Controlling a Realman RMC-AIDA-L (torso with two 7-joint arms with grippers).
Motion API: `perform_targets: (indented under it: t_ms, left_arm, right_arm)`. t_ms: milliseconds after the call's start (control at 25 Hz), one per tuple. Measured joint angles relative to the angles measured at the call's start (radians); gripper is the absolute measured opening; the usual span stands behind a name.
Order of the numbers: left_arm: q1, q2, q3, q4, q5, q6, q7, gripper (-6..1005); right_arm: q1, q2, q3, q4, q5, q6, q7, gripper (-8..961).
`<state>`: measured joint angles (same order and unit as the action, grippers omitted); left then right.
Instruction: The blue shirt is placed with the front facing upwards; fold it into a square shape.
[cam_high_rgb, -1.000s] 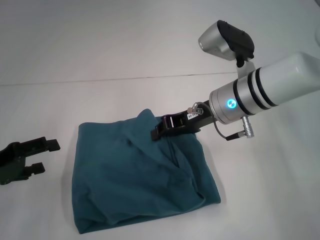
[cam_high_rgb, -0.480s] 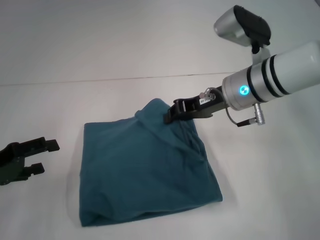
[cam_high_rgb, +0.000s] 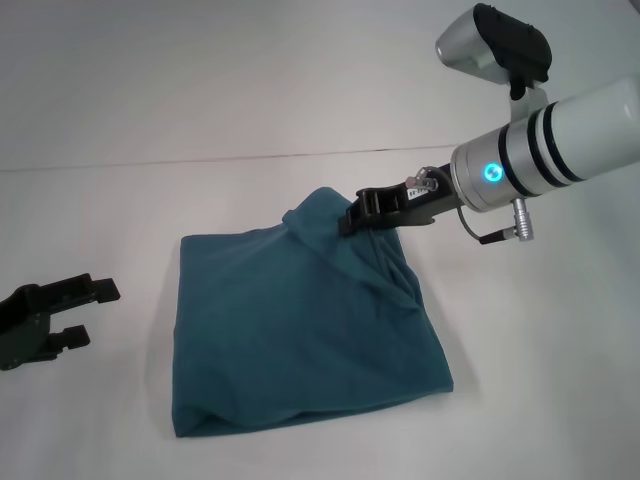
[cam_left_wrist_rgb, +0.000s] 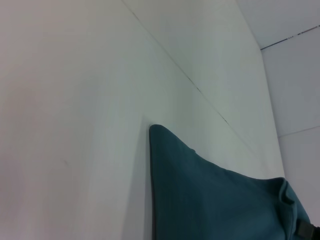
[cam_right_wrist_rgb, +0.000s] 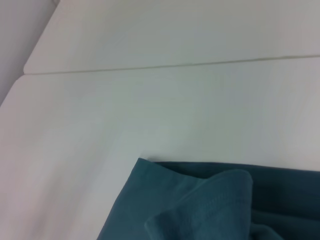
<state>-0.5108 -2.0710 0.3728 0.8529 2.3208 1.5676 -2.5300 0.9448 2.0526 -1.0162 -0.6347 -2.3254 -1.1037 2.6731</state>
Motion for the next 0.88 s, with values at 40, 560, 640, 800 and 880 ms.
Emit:
perform_targets:
  t_ms: [40, 560, 640, 800, 880]
  left_arm:
    - [0.000, 0.000, 0.000, 0.000, 0.000, -0.001, 0.000, 946]
    - [0.000, -0.001, 0.000, 0.000, 0.000, -0.002, 0.001, 947]
    - [0.001, -0.001, 0.000, 0.000, 0.000, -0.001, 0.001, 947]
    - [0.001, -0.002, 0.000, 0.000, 0.000, -0.001, 0.001, 947]
    - [0.001, -0.003, 0.000, 0.000, 0.000, 0.000, 0.001, 947]
  right_arm:
    - [0.000, 0.001, 0.000, 0.000, 0.000, 0.007, 0.000, 142]
    - [0.003, -0.008, 0.002, 0.052, -0.099, 0.077, 0.034, 226]
    - [0.002, -0.009, 0.001, 0.053, -0.113, 0.099, 0.033, 239]
    - [0.006, -0.010, -0.001, 0.053, -0.137, 0.140, 0.037, 265]
    - [0.008, -0.012, 0.000, 0.053, -0.144, 0.150, 0.037, 278]
